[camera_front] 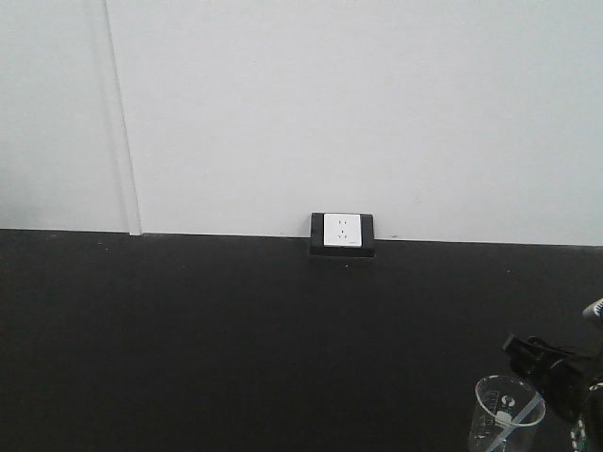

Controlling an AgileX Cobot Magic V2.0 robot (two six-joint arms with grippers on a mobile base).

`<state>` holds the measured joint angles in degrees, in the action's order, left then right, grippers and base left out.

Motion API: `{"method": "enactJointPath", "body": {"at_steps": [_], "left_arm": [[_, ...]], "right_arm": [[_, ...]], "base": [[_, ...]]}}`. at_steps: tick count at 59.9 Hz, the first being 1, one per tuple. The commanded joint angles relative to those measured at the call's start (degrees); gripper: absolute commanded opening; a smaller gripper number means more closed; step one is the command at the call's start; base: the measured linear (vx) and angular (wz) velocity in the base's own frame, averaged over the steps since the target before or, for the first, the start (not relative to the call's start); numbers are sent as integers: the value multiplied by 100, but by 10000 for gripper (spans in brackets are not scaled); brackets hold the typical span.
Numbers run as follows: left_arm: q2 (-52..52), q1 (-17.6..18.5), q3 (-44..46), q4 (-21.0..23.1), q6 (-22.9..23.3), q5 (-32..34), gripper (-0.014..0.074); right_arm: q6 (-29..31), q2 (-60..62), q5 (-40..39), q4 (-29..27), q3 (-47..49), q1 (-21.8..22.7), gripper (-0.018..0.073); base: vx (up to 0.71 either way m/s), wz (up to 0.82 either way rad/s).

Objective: Grab transparent chemical and place on left bench
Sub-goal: 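Close the right gripper around the top of the transparent pipette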

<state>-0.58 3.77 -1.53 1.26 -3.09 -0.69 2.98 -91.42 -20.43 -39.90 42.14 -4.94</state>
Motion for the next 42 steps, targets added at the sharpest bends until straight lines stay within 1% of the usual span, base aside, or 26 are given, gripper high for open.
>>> {"method": "enactJointPath", "body": {"at_steps": [1, 12, 20, 37, 42], "left_arm": [[-110, 10, -93, 4, 45, 449, -3], [-110, 10, -93, 4, 45, 449, -3], [-110, 10, -93, 4, 45, 449, -3], [-110, 10, -93, 4, 45, 449, -3], [-110, 10, -93, 4, 45, 449, -3]], "right_arm": [[209, 171, -407, 79, 183, 144, 529], [195, 158, 47, 117, 183, 520, 529], [183, 73, 89, 129, 183, 510, 527], [-174, -114, 128, 135, 188, 504, 527], [-181, -114, 90, 212, 194, 504, 521]], "base": [[0, 0], [0, 0], [0, 0], [0, 0], [0, 0]]}}
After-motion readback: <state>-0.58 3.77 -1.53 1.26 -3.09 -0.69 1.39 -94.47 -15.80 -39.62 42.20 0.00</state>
